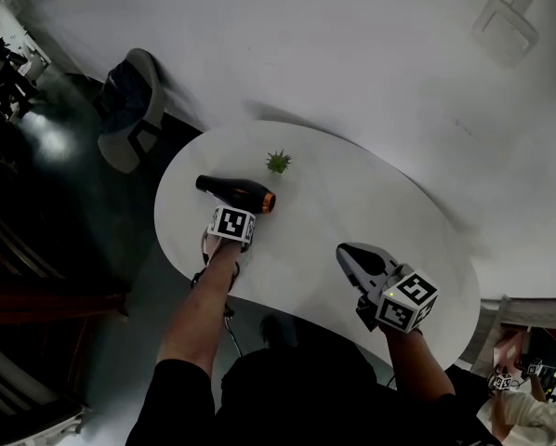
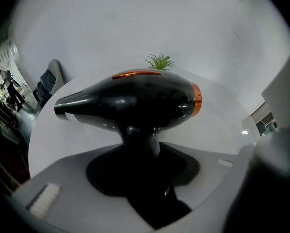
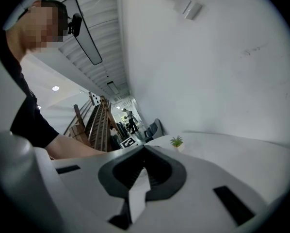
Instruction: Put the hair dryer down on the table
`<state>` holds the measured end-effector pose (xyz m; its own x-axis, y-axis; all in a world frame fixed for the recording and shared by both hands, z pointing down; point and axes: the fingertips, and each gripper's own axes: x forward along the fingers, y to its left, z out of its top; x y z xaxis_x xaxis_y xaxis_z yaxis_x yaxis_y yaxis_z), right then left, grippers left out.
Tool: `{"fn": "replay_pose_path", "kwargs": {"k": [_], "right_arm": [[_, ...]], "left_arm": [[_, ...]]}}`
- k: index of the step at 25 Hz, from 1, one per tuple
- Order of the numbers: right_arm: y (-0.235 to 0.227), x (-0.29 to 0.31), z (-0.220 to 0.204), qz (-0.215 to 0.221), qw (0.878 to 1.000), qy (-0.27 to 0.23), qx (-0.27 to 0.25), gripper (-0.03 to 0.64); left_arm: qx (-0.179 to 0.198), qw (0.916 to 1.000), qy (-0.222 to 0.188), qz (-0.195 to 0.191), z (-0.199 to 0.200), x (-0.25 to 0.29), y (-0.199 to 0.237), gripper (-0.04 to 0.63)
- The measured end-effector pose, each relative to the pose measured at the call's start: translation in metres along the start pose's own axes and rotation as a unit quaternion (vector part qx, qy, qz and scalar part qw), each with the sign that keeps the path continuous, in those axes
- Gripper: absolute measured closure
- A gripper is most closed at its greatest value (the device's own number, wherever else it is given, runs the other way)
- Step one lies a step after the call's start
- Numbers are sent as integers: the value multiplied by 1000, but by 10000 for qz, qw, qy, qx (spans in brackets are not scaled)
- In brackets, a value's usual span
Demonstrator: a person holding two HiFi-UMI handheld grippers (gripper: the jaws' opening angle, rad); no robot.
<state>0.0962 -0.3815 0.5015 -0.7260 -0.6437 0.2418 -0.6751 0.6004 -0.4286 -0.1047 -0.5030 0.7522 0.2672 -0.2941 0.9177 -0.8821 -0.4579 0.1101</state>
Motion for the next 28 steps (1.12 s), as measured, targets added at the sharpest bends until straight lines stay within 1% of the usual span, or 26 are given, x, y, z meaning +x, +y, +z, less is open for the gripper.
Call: {"fn": "replay_pose_path", "kwargs": {"k": [4, 7, 9, 10, 14, 16, 18, 21, 25, 27, 28], "right_arm": [[5, -3, -1, -50, 10000, -5, -23, 604], [8, -7, -1, -91, 9999, -8, -55, 604], [10, -10, -2, -121, 9999, -11, -84, 604], [12, -11, -1, -131, 9999, -16, -100, 604], [24, -13, 5, -128, 9997, -77, -190, 604], [32, -12, 10, -103, 9995, -112, -264, 604], [42, -9, 14, -62, 9992, -141, -358, 604], [61, -3, 19, 33, 9986, -179, -491, 604], [90, 4, 20, 132, 9978, -212, -613, 604], [105, 6, 18, 169, 9975, -227, -652, 604], [113, 7, 17, 186, 9972, -237, -679, 604]], "left_arm": [[87, 9999, 53, -7, -2, 3, 0, 408], [185, 9997, 107, -89, -1, 3, -2, 399], [279, 9995, 61, -157, 0, 0, -6, 376], [345, 9993, -19, -128, 3, -3, -6, 366], [486, 9977, -468, 4, 15, -29, -4, 359], [539, 9953, -803, 49, 23, -51, -2, 359], [605, 9922, -1087, -3, 28, -75, -3, 359], [692, 9884, -1347, -147, 23, -104, -8, 359], [644, 9803, -1864, -111, 17, -146, -5, 359], [643, 9745, -2142, -167, 11, -165, -5, 359], [701, 9713, -2265, -210, 8, -175, -6, 359]]}}
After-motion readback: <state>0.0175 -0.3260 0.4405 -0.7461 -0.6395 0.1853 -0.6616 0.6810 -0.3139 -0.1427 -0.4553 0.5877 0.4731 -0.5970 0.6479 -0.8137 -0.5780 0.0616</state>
